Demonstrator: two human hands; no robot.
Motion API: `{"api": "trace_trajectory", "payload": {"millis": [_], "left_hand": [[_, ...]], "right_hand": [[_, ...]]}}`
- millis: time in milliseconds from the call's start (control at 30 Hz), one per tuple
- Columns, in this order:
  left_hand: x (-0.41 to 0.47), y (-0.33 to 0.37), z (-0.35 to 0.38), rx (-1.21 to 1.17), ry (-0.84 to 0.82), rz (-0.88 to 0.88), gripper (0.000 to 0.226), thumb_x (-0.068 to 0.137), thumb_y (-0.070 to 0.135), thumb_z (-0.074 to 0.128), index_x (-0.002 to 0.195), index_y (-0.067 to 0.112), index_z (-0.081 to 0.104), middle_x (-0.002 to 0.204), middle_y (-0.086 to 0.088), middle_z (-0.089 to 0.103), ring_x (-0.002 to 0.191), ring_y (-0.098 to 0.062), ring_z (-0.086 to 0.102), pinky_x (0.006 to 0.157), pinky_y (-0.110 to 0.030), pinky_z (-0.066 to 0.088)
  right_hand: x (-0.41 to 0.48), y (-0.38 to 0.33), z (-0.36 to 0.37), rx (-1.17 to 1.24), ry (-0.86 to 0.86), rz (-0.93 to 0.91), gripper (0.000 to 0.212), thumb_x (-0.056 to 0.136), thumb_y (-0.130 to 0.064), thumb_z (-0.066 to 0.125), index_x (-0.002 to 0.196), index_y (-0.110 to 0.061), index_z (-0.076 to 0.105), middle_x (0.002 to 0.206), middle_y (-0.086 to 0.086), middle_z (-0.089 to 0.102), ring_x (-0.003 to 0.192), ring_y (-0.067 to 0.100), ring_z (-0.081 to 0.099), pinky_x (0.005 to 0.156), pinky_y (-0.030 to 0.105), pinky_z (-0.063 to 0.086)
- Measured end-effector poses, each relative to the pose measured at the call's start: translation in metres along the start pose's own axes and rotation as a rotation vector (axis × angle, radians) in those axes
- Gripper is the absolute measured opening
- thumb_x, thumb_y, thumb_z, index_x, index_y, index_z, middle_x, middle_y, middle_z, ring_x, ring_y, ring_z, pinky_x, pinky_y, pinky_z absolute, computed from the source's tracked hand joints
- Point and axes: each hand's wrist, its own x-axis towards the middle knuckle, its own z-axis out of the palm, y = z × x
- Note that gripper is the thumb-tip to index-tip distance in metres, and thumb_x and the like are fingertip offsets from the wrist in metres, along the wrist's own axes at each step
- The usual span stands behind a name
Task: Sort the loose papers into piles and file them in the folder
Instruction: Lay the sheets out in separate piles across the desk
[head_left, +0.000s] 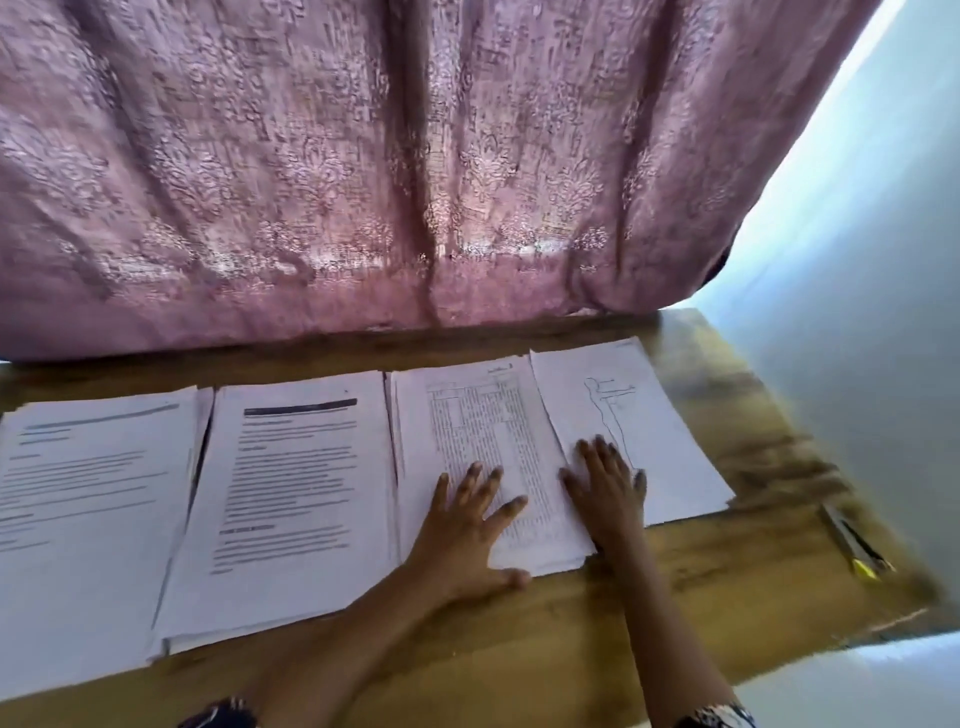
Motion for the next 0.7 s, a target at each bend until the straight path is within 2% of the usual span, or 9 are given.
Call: {"api": "trace_trajectory", "payload": {"millis": [67,133,167,267,333,500,700], "left_hand": [[0.007,0.007,0.016,0.004,0.041,-0.052,0.093,0.070,0.092,0.013,0.150,0.046,0.001,0.158,-0.002,-0.015,0.147,-0.034,-0.011,0.114,-0.052,-0.014],[0.012,0.012,0.021,0.033,0.048,-0.082,0.087,0.077,0.090,0.016,0.150,0.043,0.020,0.159,-0.008,0.015,0.144,-0.039,0.020,0.110,-0.055,0.004],[0.016,0.012,0.022,0.058,0.068,-0.080,0.086,0.078,0.089,0.016,0.149,0.043,0.022,0.159,-0.008,0.020,0.143,-0.039,0.022,0.109,-0.056,0.006],[0.034,0.013,0.020,0.025,0.058,-0.056,0.089,0.070,0.092,0.006,0.148,0.050,-0.002,0.159,0.000,-0.014,0.146,-0.032,-0.016,0.115,-0.053,-0.014],[0.049,0.019,0.019,0.002,0.105,-0.060,0.090,0.069,0.092,0.004,0.148,0.049,-0.001,0.159,0.000,-0.014,0.146,-0.032,-0.016,0.113,-0.052,-0.016],[0.087,0.039,0.013,0.004,0.038,-0.128,0.088,0.068,0.090,0.008,0.144,0.052,-0.013,0.153,0.005,-0.029,0.145,-0.027,-0.025,0.114,-0.052,-0.017],[0.101,0.050,0.016,0.015,0.027,-0.137,0.087,0.071,0.089,0.014,0.146,0.052,-0.010,0.158,0.005,-0.025,0.144,-0.024,-0.027,0.114,-0.050,-0.019]], "right_hand": [[0.006,0.012,0.002,-0.021,-0.045,-0.033,0.060,0.100,-0.053,0.024,0.153,-0.029,0.010,0.161,-0.004,0.003,0.148,0.013,0.001,0.116,0.051,0.004],[0.010,0.020,0.003,-0.007,-0.042,-0.028,0.059,0.100,-0.052,0.022,0.153,-0.029,0.009,0.161,-0.004,0.001,0.148,0.013,-0.001,0.116,0.052,0.003],[0.013,0.024,0.003,-0.004,-0.032,-0.021,0.060,0.100,-0.052,0.021,0.153,-0.029,0.008,0.161,-0.004,0.002,0.148,0.013,-0.001,0.116,0.052,0.003],[0.020,0.035,0.004,-0.002,-0.003,-0.018,0.059,0.100,-0.052,0.021,0.153,-0.029,0.010,0.161,-0.004,0.005,0.148,0.015,0.002,0.116,0.052,0.003],[0.028,0.047,0.002,0.004,-0.004,-0.007,0.059,0.100,-0.052,0.020,0.153,-0.029,0.010,0.161,-0.003,0.005,0.148,0.015,0.002,0.116,0.052,0.002],[0.056,0.096,-0.008,-0.021,0.035,0.014,0.066,0.094,-0.059,0.007,0.152,-0.029,0.016,0.161,-0.001,0.011,0.148,0.017,0.008,0.115,0.054,0.008],[0.067,0.111,-0.011,-0.023,0.021,-0.021,0.058,0.100,-0.052,0.013,0.152,-0.028,0.015,0.161,0.000,0.009,0.148,0.018,0.006,0.115,0.055,0.006]]}}
